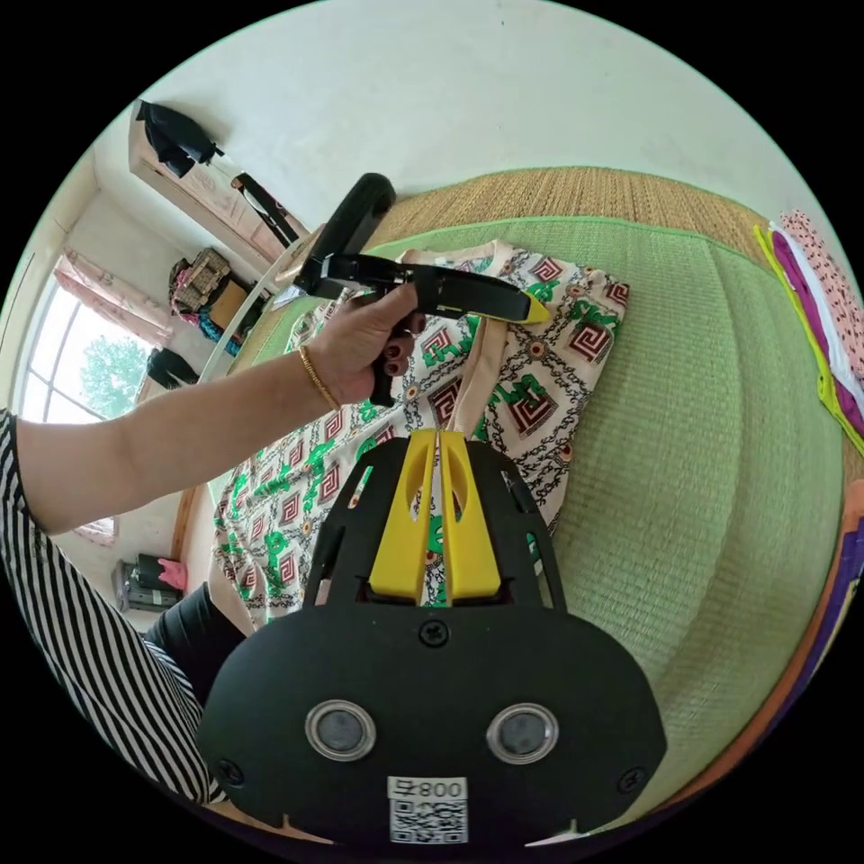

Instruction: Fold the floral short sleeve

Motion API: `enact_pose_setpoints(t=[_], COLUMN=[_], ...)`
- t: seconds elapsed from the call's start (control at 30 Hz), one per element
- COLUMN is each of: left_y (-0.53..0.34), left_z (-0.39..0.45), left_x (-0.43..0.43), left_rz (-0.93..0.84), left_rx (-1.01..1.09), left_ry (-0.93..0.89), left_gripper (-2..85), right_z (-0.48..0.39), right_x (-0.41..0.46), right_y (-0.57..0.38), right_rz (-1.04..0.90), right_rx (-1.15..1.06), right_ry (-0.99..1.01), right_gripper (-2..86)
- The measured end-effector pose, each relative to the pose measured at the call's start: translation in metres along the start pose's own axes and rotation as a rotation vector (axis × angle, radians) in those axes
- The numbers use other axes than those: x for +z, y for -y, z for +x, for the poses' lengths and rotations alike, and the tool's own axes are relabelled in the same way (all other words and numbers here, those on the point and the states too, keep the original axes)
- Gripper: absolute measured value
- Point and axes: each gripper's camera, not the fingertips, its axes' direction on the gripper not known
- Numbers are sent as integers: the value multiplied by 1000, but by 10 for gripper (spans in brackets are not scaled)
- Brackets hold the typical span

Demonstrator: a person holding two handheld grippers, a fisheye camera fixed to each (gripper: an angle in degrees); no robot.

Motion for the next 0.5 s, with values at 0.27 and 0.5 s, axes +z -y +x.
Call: enact_pose_setpoints(t=[0.27,0.5], left_y=[20,22], left_z=[55,117], left_x=[-56,-118], left_rz=[42,56], left_rx=[0,21], left_ry=[25,18], left_gripper=[34,36], right_z=[53,103], right_x=[33,38], right_y=[21,88], right_rz=[-17,80], right_rx=[63,57], right_ry=[-16,-185], right_gripper=[1,1])
